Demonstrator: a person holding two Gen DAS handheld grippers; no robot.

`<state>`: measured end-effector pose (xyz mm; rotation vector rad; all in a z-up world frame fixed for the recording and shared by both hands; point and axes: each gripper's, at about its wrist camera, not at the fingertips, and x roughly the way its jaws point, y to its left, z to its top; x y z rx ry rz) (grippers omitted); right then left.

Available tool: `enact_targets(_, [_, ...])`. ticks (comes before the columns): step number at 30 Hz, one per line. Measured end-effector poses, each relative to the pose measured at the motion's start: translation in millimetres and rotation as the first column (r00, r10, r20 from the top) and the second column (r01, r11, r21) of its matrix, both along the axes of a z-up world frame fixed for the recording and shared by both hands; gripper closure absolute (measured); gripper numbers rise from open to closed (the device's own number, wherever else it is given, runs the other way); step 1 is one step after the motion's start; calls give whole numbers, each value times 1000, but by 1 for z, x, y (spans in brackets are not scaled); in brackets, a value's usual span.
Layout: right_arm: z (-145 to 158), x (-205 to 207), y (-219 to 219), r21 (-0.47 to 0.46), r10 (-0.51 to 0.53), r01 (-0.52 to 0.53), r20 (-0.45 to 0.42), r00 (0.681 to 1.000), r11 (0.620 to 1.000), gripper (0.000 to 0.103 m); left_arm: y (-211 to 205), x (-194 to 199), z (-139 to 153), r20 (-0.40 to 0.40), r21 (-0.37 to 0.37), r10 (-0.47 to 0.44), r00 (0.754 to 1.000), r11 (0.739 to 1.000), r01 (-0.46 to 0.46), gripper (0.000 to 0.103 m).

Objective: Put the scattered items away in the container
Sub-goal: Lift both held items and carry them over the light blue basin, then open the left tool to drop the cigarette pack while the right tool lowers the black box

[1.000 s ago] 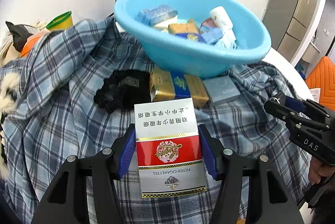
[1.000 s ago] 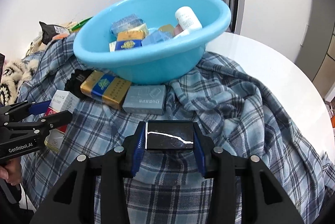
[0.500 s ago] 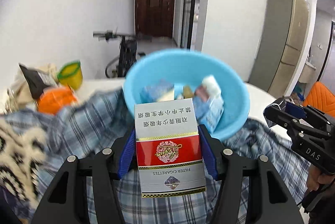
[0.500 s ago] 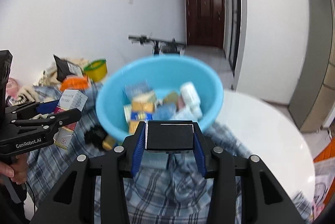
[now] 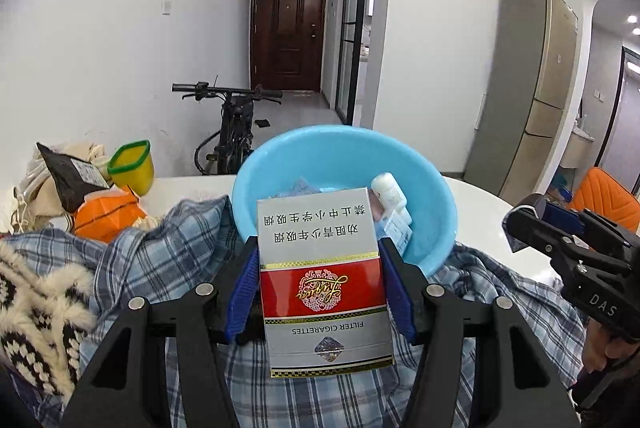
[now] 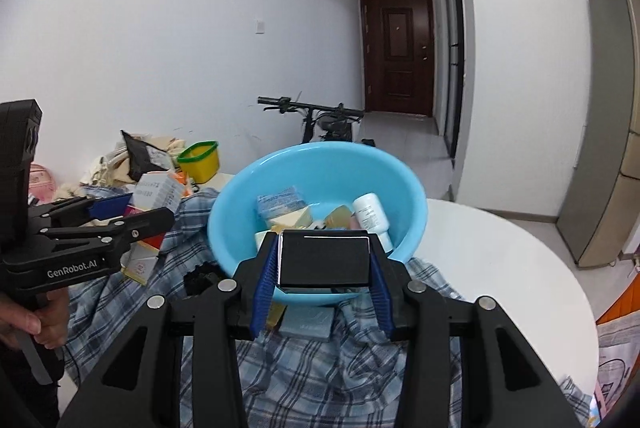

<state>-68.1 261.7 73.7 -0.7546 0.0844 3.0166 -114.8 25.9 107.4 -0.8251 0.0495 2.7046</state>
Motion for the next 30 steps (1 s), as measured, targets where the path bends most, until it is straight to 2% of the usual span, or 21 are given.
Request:
enact_targets(6, [5, -30, 13, -35, -2, 3, 27, 1000, 999, 63, 4, -43, -1, 16, 36, 15, 1000, 999, -15, 43])
enact_targets(11, [16, -81, 16, -1, -8, 8, 32, 999, 1000, 63, 22, -80, 10, -62, 26, 27, 998, 999, -25, 43])
enact_targets(14, [21, -120, 23, -21, -20, 21, 33, 999, 1000, 63, 34, -113, 15, -61, 12, 15, 998, 1000, -14, 43])
enact_targets(18, [21, -167, 34, -37, -44, 47, 75, 996, 998, 63, 43, -170, 16, -4, 37, 31, 1000, 999, -30, 43])
enact_targets(21, [22, -191, 39, -8, -63, 64, 92, 994, 998, 63, 47, -203, 15, 1, 4, 86, 996, 996, -86, 43])
enact_targets(27, [21, -214, 47, 5, -65, 65, 118, 991, 998, 63, 53, -222, 12, 26, -52, 80, 996, 996, -79, 43])
enact_targets(30, [19, -222, 46, 17, -57, 55, 155, 986, 998, 63, 55, -231, 7, 91, -92, 78, 993, 993, -70, 43])
